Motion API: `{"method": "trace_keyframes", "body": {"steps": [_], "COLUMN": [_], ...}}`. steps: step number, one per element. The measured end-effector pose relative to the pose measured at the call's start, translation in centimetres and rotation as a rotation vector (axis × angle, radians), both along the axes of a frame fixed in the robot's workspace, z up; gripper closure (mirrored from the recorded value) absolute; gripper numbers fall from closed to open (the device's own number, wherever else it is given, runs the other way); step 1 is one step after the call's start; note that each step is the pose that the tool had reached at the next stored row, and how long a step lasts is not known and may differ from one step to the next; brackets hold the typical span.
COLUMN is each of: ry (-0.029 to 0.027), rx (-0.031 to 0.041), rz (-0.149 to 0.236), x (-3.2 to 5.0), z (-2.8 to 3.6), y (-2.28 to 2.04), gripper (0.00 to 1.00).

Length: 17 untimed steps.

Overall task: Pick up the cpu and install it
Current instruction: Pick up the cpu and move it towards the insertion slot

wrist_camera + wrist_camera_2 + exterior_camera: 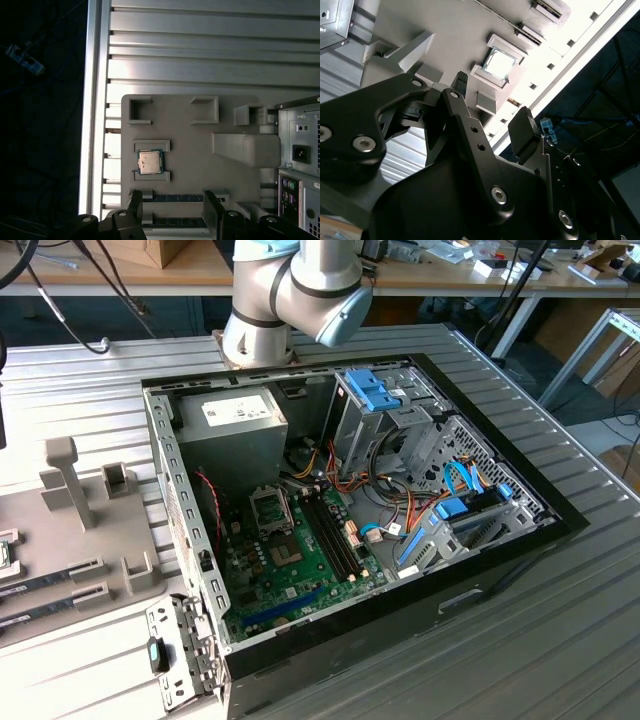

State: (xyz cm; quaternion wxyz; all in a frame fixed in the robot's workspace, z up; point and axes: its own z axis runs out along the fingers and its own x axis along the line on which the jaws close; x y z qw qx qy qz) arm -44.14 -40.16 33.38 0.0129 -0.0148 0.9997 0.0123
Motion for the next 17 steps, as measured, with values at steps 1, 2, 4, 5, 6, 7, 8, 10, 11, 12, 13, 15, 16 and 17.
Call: {"method": "trace_keyframes", "body": {"steps": [1,2,4,5,6,7,8,10,11,12,13,15,16,17], "ry": [0.0,0.0,0.0002,0.0001,0.0,0.0,0.0,0.0,0.0,0.0,0.0,-0.0002,-0.0001,-0.0001], "rx": [0.0,0.0,0.0,0.0,0.0,0.0,0.0,0.0,0.0,0.0,0.0,0.0001,0.0001,0.0], "rz": [0.0,0.0,0.0,0.0,0.0,0.0,0.0,0.0,0.0,0.0,0.0,0.0,0.0,0.0], "x": [-0.01,-0.01,-0.02,-0.02,-0.03,-0.03,-0.04,-0.05,-0.05,-0.06,-0.06,-0.07,-0.08,-0.08], "z": [-0.02,-0.04,-0.08,-0.11,-0.15,-0.17,-0.2,-0.27,-0.3,-0.33,-0.36,-0.45,-0.47,-0.51], "y": [0.02,0.04,0.06,0.07,0.09,0.1,0.11,0.14,0.16,0.18,0.2,0.28,0.3,0.33], "gripper": [0.4,0.4,0.4,0.4,0.4,0.4,0.4,0.4,0.4,0.4,0.4,0.4,0.4,0.4]}}
